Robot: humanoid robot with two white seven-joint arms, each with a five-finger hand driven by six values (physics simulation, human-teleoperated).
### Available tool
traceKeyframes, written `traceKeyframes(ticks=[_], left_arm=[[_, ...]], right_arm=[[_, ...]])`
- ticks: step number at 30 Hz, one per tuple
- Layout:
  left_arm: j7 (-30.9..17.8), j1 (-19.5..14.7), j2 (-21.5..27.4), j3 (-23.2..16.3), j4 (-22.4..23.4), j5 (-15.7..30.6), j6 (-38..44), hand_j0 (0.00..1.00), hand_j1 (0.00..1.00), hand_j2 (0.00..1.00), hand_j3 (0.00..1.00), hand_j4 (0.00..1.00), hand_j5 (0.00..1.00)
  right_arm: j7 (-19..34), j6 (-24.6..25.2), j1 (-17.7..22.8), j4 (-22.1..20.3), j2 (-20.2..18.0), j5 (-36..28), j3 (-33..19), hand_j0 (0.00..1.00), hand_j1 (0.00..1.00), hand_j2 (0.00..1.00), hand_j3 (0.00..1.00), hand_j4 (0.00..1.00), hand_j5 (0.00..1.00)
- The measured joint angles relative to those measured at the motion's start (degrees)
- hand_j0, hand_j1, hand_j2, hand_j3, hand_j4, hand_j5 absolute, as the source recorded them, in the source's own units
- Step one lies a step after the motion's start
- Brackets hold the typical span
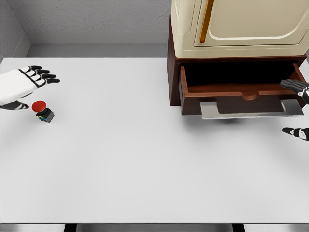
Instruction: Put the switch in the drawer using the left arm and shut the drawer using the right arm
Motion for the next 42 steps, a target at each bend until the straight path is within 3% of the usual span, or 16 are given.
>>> traceKeyframes(ticks=[23, 26, 32, 36, 42], left_arm=[[-0.34, -1.23, 1.34, -6.11, 2.14, -0.37, 0.00, 1.00, 1.00, 1.00, 1.00, 1.00, 1.00], [-0.78, -5.54, 0.64, -8.56, 3.46, -0.30, 0.01, 1.00, 1.00, 1.00, 1.00, 1.00, 1.00], [-1.56, -5.54, -0.30, -10.88, 4.93, -0.41, -0.01, 1.00, 1.00, 1.00, 1.00, 1.00, 1.00], [-1.93, -5.54, -0.40, -11.15, 5.10, -0.45, -0.01, 0.79, 0.79, 0.79, 0.79, 0.79, 0.79], [-3.61, -5.63, -0.31, -11.17, 5.24, -0.40, -0.02, 0.74, 0.74, 0.74, 0.74, 0.74, 0.74]], right_arm=[[-0.35, 0.00, 0.09, 0.04, 0.79, -0.33, -0.09, 1.00, 1.00, 1.00, 1.00, 1.00, 1.00], [-0.36, 0.00, 0.09, 0.04, 0.79, -0.34, -0.05, 1.00, 1.00, 1.00, 1.00, 1.00, 1.00], [-0.36, 0.00, 0.00, 0.04, 0.79, -0.35, -0.10, 1.00, 1.00, 1.00, 1.00, 1.00, 1.00], [-0.36, 0.00, 0.00, 0.04, 0.79, -0.35, -0.11, 1.00, 1.00, 1.00, 1.00, 1.00, 1.00], [-0.36, 0.00, 0.09, 0.04, 0.79, -0.40, -0.12, 1.00, 1.00, 1.00, 1.00, 1.00, 1.00]])
